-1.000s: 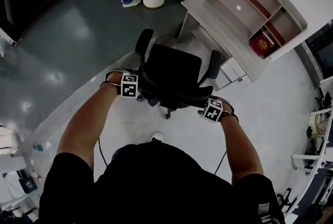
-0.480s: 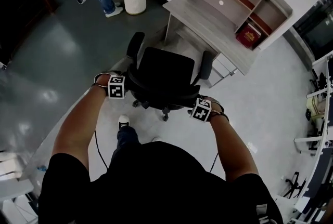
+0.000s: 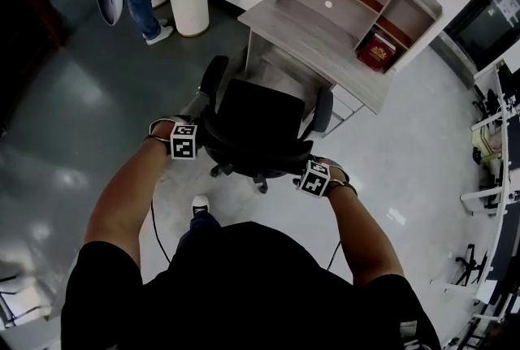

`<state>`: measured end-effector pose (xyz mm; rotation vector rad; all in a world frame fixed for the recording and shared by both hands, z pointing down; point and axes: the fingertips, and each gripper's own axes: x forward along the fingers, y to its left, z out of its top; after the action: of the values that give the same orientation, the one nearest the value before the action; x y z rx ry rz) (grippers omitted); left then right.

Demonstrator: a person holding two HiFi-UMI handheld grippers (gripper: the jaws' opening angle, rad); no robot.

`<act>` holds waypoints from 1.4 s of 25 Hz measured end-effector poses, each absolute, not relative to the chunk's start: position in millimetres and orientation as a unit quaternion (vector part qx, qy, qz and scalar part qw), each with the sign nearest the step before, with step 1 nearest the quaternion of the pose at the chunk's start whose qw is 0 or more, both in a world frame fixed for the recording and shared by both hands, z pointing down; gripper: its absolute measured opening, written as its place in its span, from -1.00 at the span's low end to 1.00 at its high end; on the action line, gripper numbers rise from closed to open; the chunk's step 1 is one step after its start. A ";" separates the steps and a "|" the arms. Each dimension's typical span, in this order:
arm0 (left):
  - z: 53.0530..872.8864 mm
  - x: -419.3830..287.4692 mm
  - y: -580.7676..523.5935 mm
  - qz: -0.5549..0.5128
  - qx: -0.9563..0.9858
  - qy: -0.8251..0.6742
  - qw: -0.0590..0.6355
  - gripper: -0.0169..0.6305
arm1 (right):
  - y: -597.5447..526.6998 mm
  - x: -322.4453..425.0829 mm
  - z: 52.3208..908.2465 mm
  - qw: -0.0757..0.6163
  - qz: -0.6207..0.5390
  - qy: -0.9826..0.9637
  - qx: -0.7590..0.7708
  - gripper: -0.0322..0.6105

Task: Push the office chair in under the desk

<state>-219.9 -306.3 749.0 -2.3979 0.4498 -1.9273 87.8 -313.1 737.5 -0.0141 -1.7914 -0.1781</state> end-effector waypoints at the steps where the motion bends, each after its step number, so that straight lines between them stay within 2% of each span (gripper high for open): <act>1: 749.4 -223.7 -312.0 -0.619 -0.772 0.140 0.021 -0.32 | -315.1 84.2 738.2 0.623 -0.074 -0.779 -0.001 -0.16; 14: 752.1 -265.6 -382.0 -0.614 -0.781 0.087 0.072 -0.32 | -339.1 39.3 742.6 0.627 -0.031 -0.776 0.061 -0.17; 35: 756.3 -307.3 -425.1 -0.610 -0.784 0.017 0.117 -0.32 | -342.7 -12.3 744.2 0.620 0.004 -0.772 0.143 -0.16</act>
<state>-307.3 -425.1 756.3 -2.2943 0.0491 -1.7855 -12.3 -342.7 744.2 0.3280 -1.7742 0.0082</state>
